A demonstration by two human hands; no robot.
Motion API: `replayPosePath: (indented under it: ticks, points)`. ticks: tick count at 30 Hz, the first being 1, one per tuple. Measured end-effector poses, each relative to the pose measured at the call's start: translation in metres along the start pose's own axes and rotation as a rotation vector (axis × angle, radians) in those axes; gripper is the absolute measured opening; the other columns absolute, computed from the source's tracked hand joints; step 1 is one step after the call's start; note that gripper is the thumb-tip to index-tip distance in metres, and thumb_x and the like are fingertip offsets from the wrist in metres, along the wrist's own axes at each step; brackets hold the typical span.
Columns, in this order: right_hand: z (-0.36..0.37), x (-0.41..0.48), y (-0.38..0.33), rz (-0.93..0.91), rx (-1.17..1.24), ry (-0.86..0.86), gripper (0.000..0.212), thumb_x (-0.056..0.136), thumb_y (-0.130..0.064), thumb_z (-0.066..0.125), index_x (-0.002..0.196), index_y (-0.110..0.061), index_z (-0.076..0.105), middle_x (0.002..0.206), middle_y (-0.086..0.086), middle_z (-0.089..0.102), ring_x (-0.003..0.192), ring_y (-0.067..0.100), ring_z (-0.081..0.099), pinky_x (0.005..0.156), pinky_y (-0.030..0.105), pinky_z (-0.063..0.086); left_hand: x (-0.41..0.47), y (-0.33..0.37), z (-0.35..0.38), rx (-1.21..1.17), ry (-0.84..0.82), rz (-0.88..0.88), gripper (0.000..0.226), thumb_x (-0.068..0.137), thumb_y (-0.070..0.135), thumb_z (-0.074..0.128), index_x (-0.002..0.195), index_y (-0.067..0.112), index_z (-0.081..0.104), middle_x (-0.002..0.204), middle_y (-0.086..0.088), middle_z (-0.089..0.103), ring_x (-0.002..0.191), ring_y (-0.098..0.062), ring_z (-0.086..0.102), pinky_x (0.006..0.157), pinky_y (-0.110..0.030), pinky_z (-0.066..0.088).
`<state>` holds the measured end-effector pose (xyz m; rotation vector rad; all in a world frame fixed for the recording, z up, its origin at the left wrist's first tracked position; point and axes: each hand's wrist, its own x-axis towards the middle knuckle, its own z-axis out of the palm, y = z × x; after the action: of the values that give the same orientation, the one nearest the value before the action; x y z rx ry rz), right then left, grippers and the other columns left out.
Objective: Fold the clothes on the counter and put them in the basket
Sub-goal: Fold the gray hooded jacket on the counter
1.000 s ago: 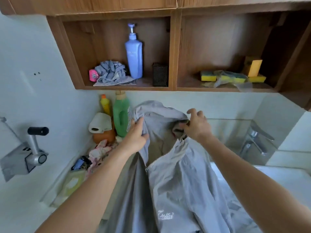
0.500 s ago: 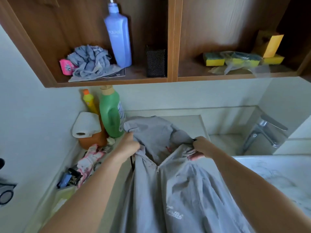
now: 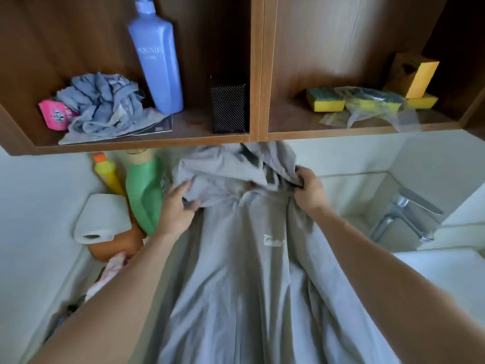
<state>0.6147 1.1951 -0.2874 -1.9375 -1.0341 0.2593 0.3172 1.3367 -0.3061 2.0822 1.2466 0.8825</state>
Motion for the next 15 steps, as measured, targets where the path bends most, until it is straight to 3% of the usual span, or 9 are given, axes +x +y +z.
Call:
replayPosePath:
  ticks: [3,5,7,10,11,13,15]
  points:
    - [0.016,-0.015,0.046,0.338,-0.347,-0.491,0.028,0.081,-0.003,0.062,0.109,0.002,0.063,0.101,0.018,0.067,0.095,0.030,0.065,0.064,0.025,0.042,-0.020,-0.036,0.015,-0.040,-0.184,-0.116,0.017,0.088,0.014,0.072,0.097,0.028,0.075,0.110,0.003,0.074,0.111,-0.018,0.067,0.101,-0.030,0.047]
    - [0.021,-0.021,0.066,0.416,-0.446,-0.701,0.041,0.080,-0.026,0.077,0.107,0.000,0.061,0.096,0.015,0.066,0.093,0.031,0.066,0.065,0.029,0.043,-0.027,-0.046,0.017,-0.133,-0.196,-0.188,0.014,0.091,0.021,0.071,0.088,0.034,0.070,0.101,0.006,0.074,0.104,-0.017,0.068,0.095,-0.034,0.050]
    - [0.023,-0.016,0.071,0.457,-0.314,-0.593,0.057,0.079,-0.040,0.079,0.116,-0.004,0.055,0.107,0.013,0.065,0.092,0.026,0.062,0.071,0.031,0.046,-0.020,-0.045,0.018,-0.247,-0.101,-0.293,0.012,0.092,0.027,0.070,0.102,0.025,0.064,0.108,0.003,0.068,0.107,-0.020,0.063,0.088,-0.030,0.044]
    - [0.030,0.006,0.064,0.338,-0.222,-0.278,0.077,0.083,-0.043,0.075,0.142,-0.009,0.038,0.134,0.015,0.051,0.109,0.029,0.057,0.085,0.035,0.048,0.002,-0.036,0.020,-0.406,-0.089,-0.410,0.053,0.087,0.043,0.073,0.131,0.023,0.051,0.121,-0.002,0.059,0.114,-0.016,0.057,0.098,-0.033,0.042]
    - [0.033,0.014,0.062,0.315,-0.200,-0.236,0.078,0.085,-0.042,0.073,0.146,-0.012,0.033,0.139,0.016,0.045,0.106,0.028,0.056,0.085,0.035,0.047,0.012,-0.035,0.023,-0.470,-0.114,-0.434,0.054,0.083,0.049,0.074,0.127,0.025,0.054,0.121,-0.002,0.061,0.114,-0.017,0.058,0.100,-0.036,0.044]
    - [0.041,0.028,0.062,0.332,-0.186,-0.248,0.080,0.087,-0.039,0.072,0.148,-0.013,0.028,0.141,0.015,0.042,0.101,0.027,0.056,0.082,0.035,0.048,0.031,-0.024,0.030,-0.552,-0.182,-0.515,0.042,0.076,0.060,0.074,0.100,0.026,0.067,0.108,-0.004,0.067,0.100,-0.022,0.062,0.086,-0.039,0.049]
    - [0.051,0.041,0.072,0.403,-0.243,-0.342,0.067,0.086,-0.031,0.074,0.134,-0.007,0.035,0.125,0.015,0.053,0.097,0.031,0.063,0.075,0.036,0.054,0.045,-0.015,0.037,-0.492,-0.245,-0.610,0.051,0.066,0.069,0.077,0.086,0.023,0.074,0.093,-0.005,0.071,0.084,-0.024,0.061,0.072,-0.036,0.047]
